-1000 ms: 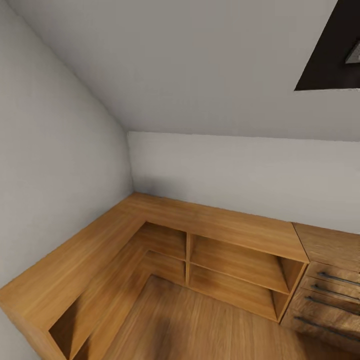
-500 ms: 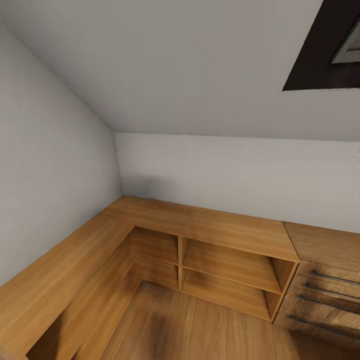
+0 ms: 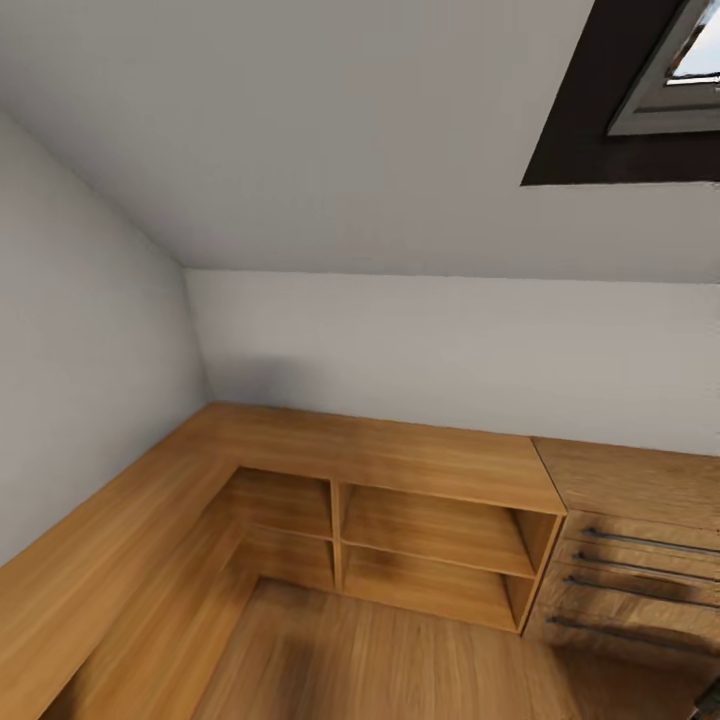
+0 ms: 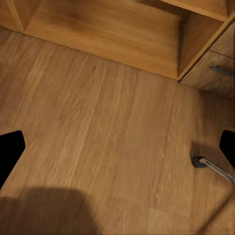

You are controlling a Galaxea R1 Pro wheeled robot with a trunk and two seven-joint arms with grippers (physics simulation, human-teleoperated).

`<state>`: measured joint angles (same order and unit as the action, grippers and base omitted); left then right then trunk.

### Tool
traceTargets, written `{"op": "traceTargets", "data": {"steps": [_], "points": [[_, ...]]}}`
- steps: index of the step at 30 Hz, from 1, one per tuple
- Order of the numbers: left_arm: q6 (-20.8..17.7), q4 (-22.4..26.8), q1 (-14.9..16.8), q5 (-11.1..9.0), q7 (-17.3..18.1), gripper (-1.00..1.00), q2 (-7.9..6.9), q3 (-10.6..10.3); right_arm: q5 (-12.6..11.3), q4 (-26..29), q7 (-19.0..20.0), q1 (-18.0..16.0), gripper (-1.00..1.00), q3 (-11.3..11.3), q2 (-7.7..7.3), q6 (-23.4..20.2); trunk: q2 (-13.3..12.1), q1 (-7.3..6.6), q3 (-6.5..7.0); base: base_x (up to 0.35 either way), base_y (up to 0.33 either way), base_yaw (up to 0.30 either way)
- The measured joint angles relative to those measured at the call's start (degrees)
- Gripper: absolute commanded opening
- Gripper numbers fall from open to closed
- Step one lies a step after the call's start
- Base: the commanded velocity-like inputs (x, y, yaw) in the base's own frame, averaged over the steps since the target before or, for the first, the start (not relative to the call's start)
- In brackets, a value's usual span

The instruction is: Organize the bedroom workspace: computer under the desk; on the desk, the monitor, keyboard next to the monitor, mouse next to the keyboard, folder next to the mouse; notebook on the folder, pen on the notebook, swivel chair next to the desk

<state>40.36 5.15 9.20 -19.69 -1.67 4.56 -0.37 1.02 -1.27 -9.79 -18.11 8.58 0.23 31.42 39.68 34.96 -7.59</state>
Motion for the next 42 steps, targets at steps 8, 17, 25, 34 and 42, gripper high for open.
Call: {"op": "traceTargets", "data": {"steps": [8,17,25,34,42], "points": [[-0.01,-0.01,0.00,0.02,0.00,1.00,0.00,-0.12,0.00,0.00,-0.01,0.00,1.00,0.00,-0.02,0.00,-0.01,0.02,-0.25,0.195,0.140,-0.259],[-0.02,-0.02,0.00,0.02,0.00,1.00,0.00,-0.15,0.00,0.00,-0.03,0.00,1.00,0.00,-0.06,0.00,-0.01,0.02,-0.82,0.022,0.015,-0.217],[-0.02,0.00,0.00,0.02,0.00,1.00,0.00,-0.15,0.01,0.00,-0.03,-0.01,1.00,0.01,-0.07,0.00,-0.01,0.02,-1.39,0.002,0.001,-0.204],[0.00,0.00,0.00,0.02,0.00,1.00,0.00,-0.16,0.00,0.00,-0.03,0.00,1.00,0.00,-0.07,-0.01,-0.01,0.03,-1.88,0.000,0.051,-0.228],[0.01,-0.03,0.00,0.01,0.00,1.00,0.00,-0.16,0.00,0.00,-0.02,0.00,1.00,-0.07,-0.07,-0.01,0.00,0.03,-1.94,0.000,0.268,-0.265]]}}
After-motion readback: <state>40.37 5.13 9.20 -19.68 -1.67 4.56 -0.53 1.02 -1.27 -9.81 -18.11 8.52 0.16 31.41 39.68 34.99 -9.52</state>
